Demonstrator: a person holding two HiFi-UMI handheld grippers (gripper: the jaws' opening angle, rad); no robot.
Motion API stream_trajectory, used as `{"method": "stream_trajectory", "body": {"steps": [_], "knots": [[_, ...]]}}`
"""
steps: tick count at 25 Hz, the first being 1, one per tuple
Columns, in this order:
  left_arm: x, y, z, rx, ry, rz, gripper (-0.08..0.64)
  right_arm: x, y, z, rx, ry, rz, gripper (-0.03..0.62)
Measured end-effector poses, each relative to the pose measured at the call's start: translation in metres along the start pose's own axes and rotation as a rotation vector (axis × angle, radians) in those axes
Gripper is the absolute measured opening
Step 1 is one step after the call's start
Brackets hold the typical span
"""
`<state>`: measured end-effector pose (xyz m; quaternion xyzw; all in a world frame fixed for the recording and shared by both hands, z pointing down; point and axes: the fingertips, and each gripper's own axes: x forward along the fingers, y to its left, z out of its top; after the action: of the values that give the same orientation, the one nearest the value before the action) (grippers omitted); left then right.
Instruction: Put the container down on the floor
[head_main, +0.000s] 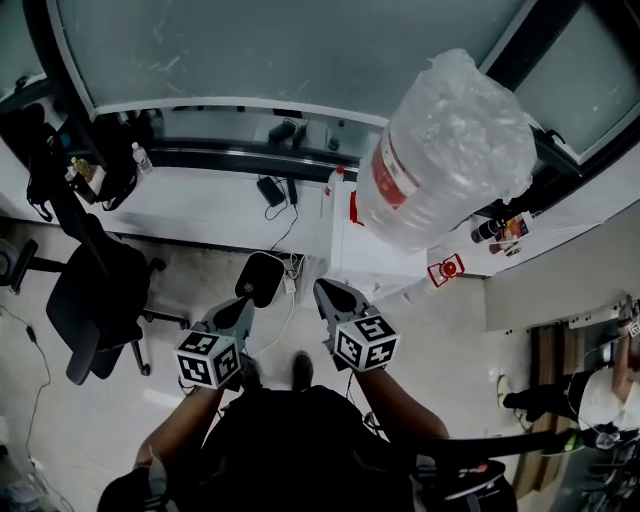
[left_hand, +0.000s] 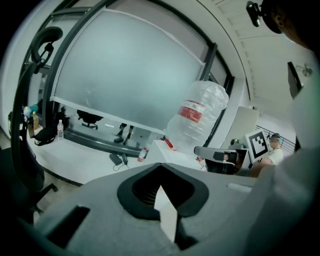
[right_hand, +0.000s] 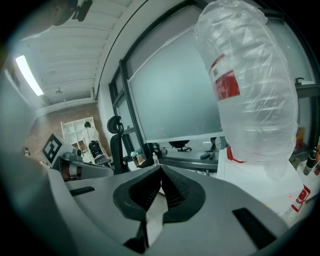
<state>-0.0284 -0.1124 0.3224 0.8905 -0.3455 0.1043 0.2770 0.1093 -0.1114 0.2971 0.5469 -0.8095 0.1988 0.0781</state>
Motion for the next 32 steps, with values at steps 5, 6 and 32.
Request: {"method": "stream_trajectory", "body": {"steps": [5,6,32], "knots": [[-0.003,-0.001,0.014,0.02,-0.027,0.006,0.009,-0.011,-0.006,0.031,0.066,-0.08,-0.005,0.009],[-0.004,-0.003,0.017,0.023,-0.033,0.006,0.009,-0.013,-0.007,0.035,0.06,-0.088,-0.004,0.009],[-0.008,-0.024,0.056,0.09,-0.099,0.038,0.009,-0.033,-0.014,0.061,-0.068,-0.101,-0.018,0.008]]}}
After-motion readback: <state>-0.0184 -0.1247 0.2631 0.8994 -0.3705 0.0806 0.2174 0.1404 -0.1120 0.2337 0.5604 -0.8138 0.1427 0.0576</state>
